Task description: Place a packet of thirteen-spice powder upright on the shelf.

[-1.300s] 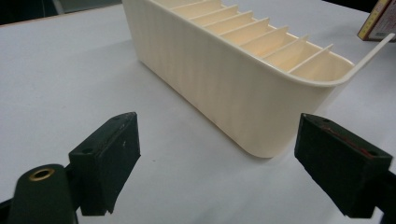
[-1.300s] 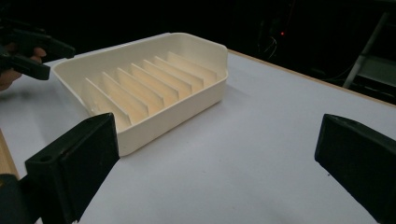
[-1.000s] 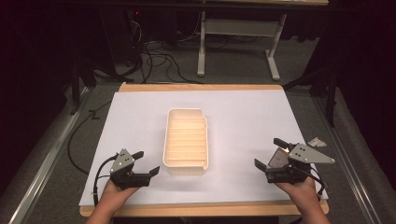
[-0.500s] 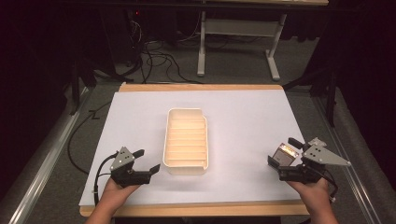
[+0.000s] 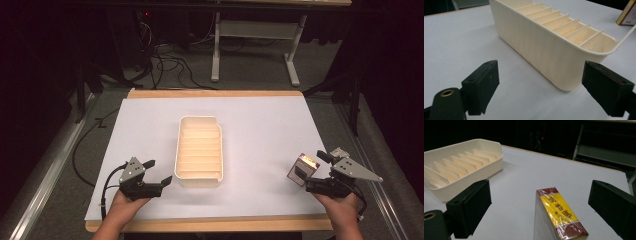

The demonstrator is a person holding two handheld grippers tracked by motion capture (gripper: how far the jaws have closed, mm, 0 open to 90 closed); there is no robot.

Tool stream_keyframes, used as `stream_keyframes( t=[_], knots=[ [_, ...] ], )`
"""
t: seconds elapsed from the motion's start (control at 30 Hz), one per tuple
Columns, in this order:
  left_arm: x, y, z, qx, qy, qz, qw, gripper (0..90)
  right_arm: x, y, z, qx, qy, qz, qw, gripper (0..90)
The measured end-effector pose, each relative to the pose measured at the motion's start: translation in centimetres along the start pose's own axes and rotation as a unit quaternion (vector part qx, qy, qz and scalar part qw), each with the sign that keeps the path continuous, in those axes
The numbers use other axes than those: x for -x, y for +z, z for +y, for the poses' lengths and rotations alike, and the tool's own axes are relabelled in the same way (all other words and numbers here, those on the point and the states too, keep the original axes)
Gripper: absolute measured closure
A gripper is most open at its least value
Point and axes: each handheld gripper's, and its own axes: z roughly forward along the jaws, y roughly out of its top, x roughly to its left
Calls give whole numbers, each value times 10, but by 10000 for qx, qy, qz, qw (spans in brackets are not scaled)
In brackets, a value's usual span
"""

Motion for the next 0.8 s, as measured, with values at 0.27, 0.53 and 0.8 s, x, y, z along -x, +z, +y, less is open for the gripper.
stream_keyframes(
  t=[0.27, 0.53, 0.8],
  knots=[
    [1, 1, -1, -3, -7, -5, 10000, 151, 8, 4, -13, -134, 144, -109, 9997, 65],
    [1, 1, -1, -6, -4, -6, 10000, 151, 12, 7, -23, -203, 227, -133, 9994, 99],
    [1, 1, -1, -6, -14, -13, 10000, 151, 13, 10, -29, -270, 268, -121, 9992, 128]
  ],
)
